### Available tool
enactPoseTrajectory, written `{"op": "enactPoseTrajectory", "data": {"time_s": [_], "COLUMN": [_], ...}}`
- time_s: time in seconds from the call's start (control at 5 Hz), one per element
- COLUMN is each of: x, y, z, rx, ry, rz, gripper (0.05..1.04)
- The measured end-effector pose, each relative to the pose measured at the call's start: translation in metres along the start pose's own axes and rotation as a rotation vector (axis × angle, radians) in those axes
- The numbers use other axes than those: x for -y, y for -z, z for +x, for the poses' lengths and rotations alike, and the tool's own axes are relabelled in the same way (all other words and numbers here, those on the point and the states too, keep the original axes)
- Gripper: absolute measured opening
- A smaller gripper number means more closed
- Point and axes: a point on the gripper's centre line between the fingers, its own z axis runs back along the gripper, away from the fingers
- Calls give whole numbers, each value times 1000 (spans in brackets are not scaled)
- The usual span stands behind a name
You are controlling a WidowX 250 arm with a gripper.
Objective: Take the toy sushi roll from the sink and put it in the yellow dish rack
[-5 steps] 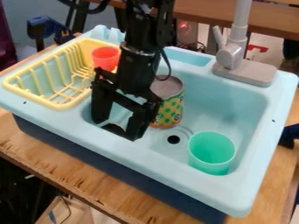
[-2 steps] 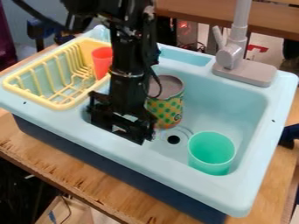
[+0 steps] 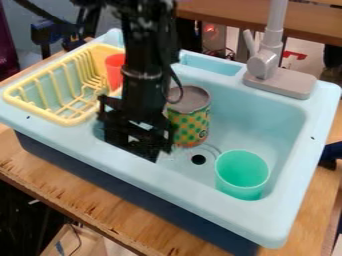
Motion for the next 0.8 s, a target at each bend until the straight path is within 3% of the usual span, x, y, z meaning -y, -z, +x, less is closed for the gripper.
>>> {"op": "enactPoseTrajectory", "data": {"time_s": [0.4,0.6,0.8], "x": [10,9,-6], "y": [-63,-86,-104], "z": [12,0,-21], "rx": [116,146,130], "ry": [60,45,2], "rz": [46,43,56], "gripper": [640,640,640]}}
